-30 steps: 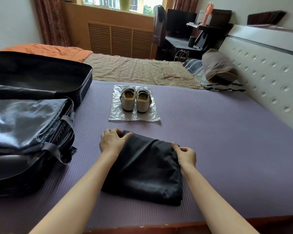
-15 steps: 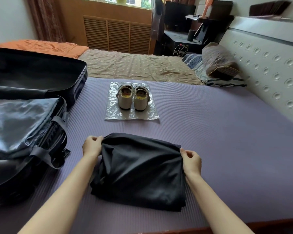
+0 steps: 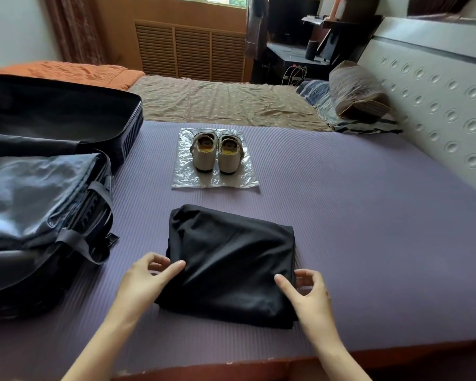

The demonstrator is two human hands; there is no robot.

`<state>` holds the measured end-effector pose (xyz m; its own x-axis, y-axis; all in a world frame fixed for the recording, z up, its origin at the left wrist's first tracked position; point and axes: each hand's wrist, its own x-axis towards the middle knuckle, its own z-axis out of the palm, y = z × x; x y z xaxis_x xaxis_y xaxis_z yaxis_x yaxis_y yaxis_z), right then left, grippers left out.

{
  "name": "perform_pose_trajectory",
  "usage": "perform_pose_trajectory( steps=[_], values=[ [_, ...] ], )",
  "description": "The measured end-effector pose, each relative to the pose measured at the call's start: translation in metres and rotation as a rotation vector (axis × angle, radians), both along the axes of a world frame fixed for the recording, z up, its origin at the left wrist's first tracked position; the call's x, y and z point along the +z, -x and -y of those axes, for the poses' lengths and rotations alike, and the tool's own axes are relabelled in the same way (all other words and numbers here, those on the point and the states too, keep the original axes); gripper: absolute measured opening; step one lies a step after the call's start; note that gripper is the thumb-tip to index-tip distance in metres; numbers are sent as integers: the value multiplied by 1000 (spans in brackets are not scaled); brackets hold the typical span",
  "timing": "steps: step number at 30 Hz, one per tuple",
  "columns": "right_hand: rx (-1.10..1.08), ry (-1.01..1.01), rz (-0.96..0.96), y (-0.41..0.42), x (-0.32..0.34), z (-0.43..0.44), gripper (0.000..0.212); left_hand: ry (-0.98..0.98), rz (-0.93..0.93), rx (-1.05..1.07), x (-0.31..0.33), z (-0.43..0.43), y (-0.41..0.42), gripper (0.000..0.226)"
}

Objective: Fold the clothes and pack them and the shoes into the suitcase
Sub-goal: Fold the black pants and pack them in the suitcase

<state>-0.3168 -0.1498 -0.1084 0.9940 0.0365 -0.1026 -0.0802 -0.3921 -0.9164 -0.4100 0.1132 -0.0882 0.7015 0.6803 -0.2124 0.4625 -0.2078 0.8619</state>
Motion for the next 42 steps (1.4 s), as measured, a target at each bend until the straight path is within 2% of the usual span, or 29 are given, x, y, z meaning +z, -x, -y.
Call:
perform_pose_trajectory(
  steps=[5, 10, 15, 19, 23, 26, 28, 31, 33, 35, 38, 42],
  values=[
    [-1, -11, 43, 18, -8, 6, 23, -82, 127, 15, -15, 3, 18, 11],
    [-60, -14, 93, 11, -14, 10, 19, 227, 314, 222, -30, -9, 28, 11],
    [-37, -45, 28, 19, -12, 13, 17, 323, 318, 204, -38, -10, 39, 3],
    [38, -13, -39, 27, -6, 15, 31, 313, 251, 64, -30, -7, 40, 29],
    [24, -46, -41, 27, -9, 17, 16, 291, 273, 80, -27, -8, 47, 39],
    [28, -123, -121, 24, -11, 21, 14, 320, 346, 88, -20, -13, 55, 36],
    [65, -122, -134, 25, -10, 21, 21, 308, 282, -6, -20, -16, 57, 40],
    [37, -97, -65, 22, -1, 18, 46, 207, 188, -79, -9, -20, 49, 81],
    [23, -152, -99, 15, 6, 11, 68, 201, 197, -110, -5, -23, 28, 93],
    [49, -161, -137, 10, 10, 0, 85, 194, 123, -228, 2, -17, 5, 84],
    [98, -134, -159, 11, 12, -19, 85, 86, -31, -253, -5, -2, -13, 71],
    [112, -179, -184, 15, 9, -25, 84, 23, 11, -250, -4, 13, -14, 53]
  ],
)
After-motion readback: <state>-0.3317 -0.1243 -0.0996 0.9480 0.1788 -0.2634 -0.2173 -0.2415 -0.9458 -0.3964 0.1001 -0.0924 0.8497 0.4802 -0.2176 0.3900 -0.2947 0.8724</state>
